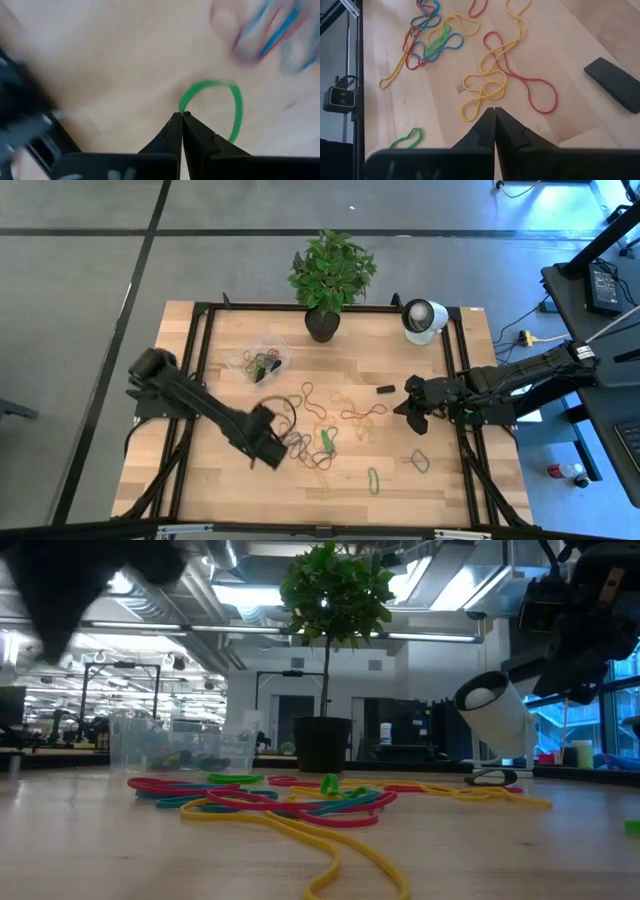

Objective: Pick and place rubber bands into bin
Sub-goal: Put the green rubber band into the transparent bin, then put the red rubber band into the transparent bin

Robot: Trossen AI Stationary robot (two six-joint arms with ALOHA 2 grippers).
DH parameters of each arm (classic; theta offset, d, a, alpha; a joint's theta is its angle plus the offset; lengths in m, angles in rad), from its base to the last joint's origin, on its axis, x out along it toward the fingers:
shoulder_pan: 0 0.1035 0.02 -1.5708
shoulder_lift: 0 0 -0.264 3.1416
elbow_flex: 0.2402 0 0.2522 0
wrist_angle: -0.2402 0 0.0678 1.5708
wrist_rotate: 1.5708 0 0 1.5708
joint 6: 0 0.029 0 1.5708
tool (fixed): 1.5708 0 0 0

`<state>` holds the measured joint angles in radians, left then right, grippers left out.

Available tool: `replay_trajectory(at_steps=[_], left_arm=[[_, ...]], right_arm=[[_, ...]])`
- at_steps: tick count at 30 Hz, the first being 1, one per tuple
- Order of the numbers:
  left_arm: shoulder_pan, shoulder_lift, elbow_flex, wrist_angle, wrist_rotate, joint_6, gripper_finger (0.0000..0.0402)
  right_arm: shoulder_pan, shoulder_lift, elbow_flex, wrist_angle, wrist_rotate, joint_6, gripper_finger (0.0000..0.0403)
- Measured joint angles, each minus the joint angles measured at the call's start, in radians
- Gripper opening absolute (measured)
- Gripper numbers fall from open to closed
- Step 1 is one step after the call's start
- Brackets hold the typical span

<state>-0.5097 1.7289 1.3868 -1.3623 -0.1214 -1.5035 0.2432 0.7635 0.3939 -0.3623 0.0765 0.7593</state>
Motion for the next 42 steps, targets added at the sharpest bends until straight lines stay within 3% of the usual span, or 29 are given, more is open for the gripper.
replay_trajectory(at_steps=[4,8,13,16,21,26,31,38,42], left_arm=[[0.074,-0.097,0.062,-0.131,-0.165,0.065,0.0002],[0.235,-0.191,0.044,-0.204,-0.243,0.199,0.0002],[0.508,-0.254,-0.05,-0.068,-0.237,0.526,0.0002],[0.649,-0.258,-0.131,0.083,-0.183,0.711,0.0002],[0.813,-0.234,-0.28,0.305,-0.079,0.873,0.0002],[0.906,-0.226,-0.344,0.416,-0.003,0.935,0.0015],[0.956,-0.226,-0.344,0.423,0.017,0.995,0.0061],[0.966,-0.226,-0.343,0.421,0.054,1.062,0.0124],[0.964,-0.226,-0.324,0.423,0.062,1.066,0.0135]], right_arm=[[0.0,0.0,0.0,0.008,0.006,0.004,0.0012],[0.0,0.0,0.0,0.008,0.032,0.022,0.0014],[0.0,0.0,0.0,0.015,0.073,0.048,0.0006],[0.0,0.0,0.0,0.016,0.081,0.06,0.0005],[0.0,0.0,0.0,0.021,0.082,0.132,0.0014],[0.0,0.0,0.0,0.023,0.083,0.182,0.0013],[0.0,0.0,0.0,0.023,0.113,0.183,0.0005],[0.0,0.0,0.0,0.024,0.154,0.203,0.0013],[0.0,0.0,0.0,0.023,0.154,0.177,0.0013]])
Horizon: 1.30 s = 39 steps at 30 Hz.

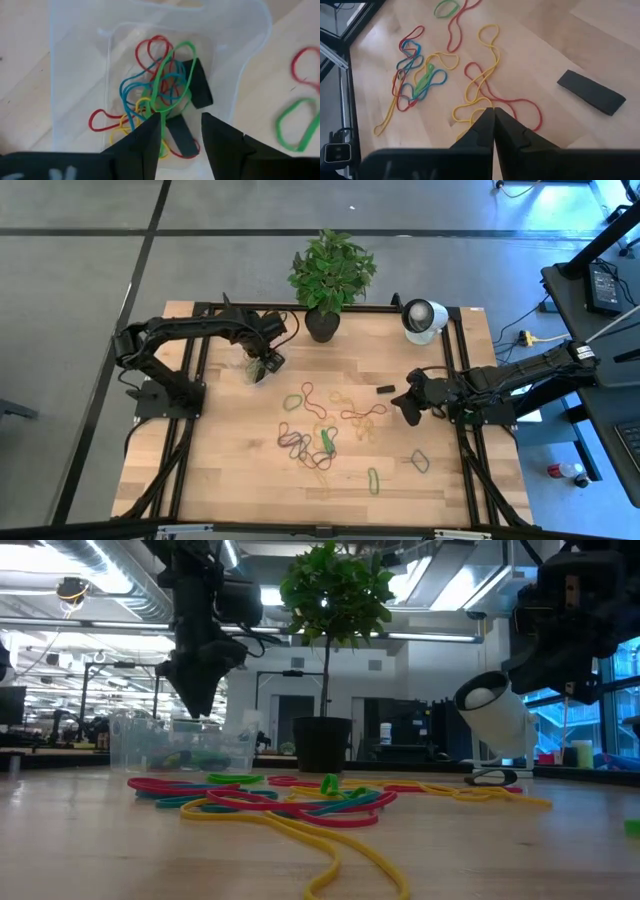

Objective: Pick and place rubber bands into bin
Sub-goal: Put the red rubber band into the transparent bin

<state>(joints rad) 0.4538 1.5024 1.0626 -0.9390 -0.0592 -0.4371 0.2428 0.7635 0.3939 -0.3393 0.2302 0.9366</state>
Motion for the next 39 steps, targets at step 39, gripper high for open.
replay_trajectory(at_steps=[39], left_arm=[[-0.746,0.447,0.603,-0.38,-0.096,-1.177,0.0038]], right_arm=[[0.0,-0.269,0.001,-0.316,-0.182,-0.383,0.0008]])
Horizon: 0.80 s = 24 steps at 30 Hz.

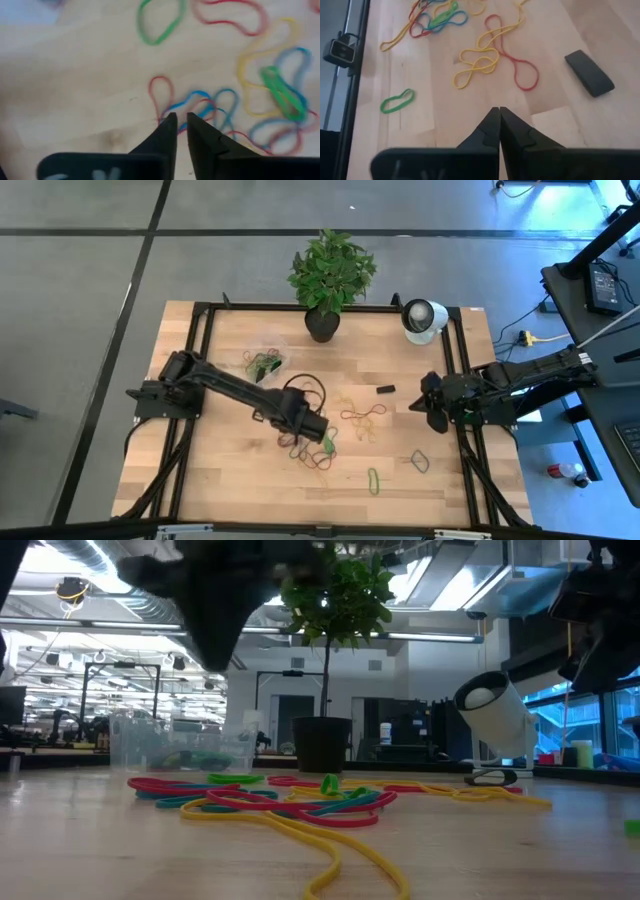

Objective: Pick and place rubber bands into bin
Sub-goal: Put the red rubber band into the transparent bin

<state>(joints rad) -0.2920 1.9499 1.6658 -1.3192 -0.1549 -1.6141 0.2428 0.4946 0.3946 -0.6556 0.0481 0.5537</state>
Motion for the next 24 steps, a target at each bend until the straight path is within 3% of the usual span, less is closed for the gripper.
replay_trajectory(at_steps=[4,12,18,24], left_arm=[[-0.004,0.0,-0.09,0.019,0.057,-0.076,0.0072],[-0.004,0.0,-0.276,0.259,0.122,-0.099,0.0105],[0.008,0.0,-0.357,0.29,0.084,-0.128,0.0092],[0.008,-0.005,-0.424,0.438,0.061,-0.124,0.0051]], right_arm=[[0.0,0.0,0.0,0.002,-0.024,-0.009,0.0008],[0.0,0.0,0.0,0.003,-0.026,-0.009,0.0008],[0.0,0.0,0.0,0.003,-0.027,-0.009,0.0008],[0.0,0.0,-0.001,0.008,-0.027,-0.009,0.0008]])
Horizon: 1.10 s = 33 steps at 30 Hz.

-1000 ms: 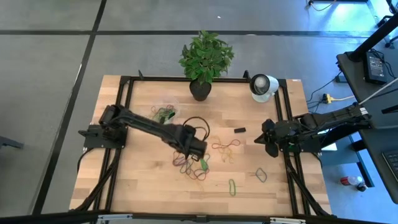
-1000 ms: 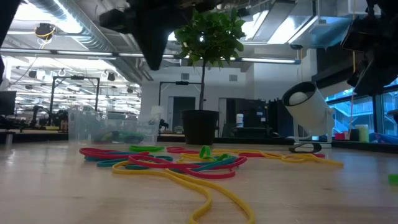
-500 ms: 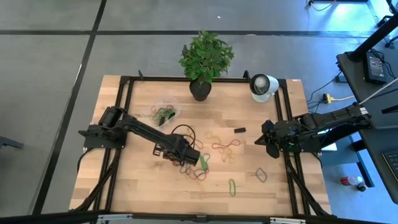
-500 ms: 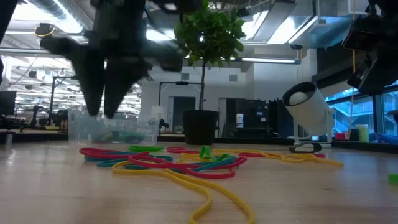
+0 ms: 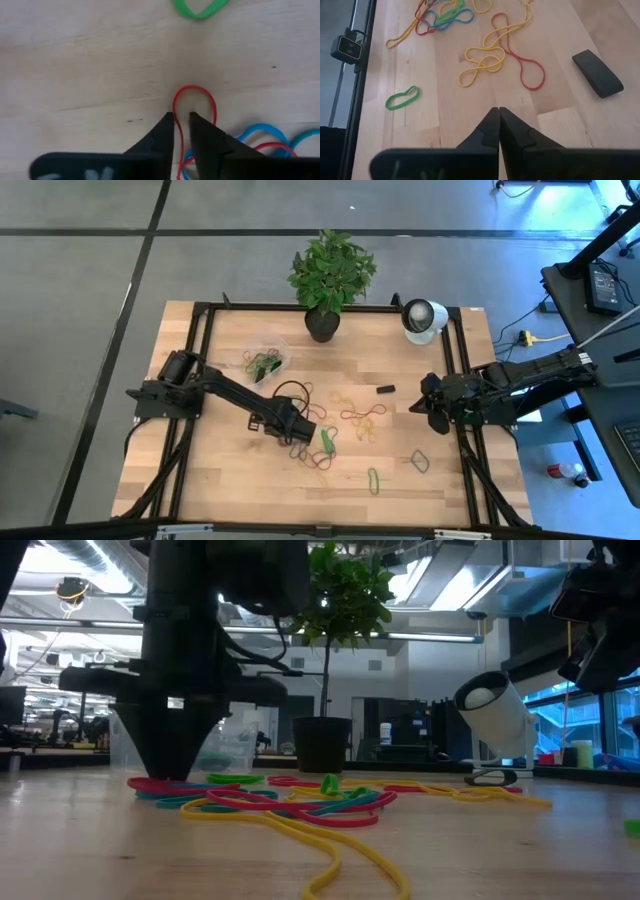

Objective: Pick and place rubber bands into bin
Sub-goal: Put the red rubber band into the transparent bin

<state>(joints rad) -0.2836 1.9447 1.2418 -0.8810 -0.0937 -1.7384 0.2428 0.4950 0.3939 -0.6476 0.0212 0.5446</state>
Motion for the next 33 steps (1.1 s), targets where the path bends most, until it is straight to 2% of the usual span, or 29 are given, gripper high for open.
replay_trajectory(at_steps=[4,8,15,20,26,28,33], left_arm=[[0.0,-0.003,-0.009,0.012,0.029,-0.021,0.0008],[-0.021,-0.014,0.035,0.006,0.005,-0.018,0.0002],[-0.054,-0.05,0.257,-0.252,-0.155,-0.012,0.0002],[-0.071,-0.053,0.455,-0.43,-0.254,0.067,0.0002],[-0.052,-0.054,0.669,-0.672,-0.42,0.13,0.0002],[-0.033,-0.058,0.707,-0.688,-0.456,0.18,0.0002],[0.063,-0.133,0.695,-0.686,-0.518,0.363,0.0002]], right_arm=[[0.0,0.0,0.0,0.003,0.0,0.001,0.0008],[0.0,0.0,0.0,0.003,0.0,0.003,0.0008],[0.0,0.0,0.0,0.005,0.0,0.0,0.0008],[0.0,0.0,0.0,0.008,0.001,-0.002,0.0008],[0.0,0.0,0.0,0.016,0.002,-0.006,0.0008],[0.0,0.0,0.0,0.024,0.003,-0.005,0.0008],[0.0,0.001,0.0,0.052,0.011,-0.005,0.0008]])
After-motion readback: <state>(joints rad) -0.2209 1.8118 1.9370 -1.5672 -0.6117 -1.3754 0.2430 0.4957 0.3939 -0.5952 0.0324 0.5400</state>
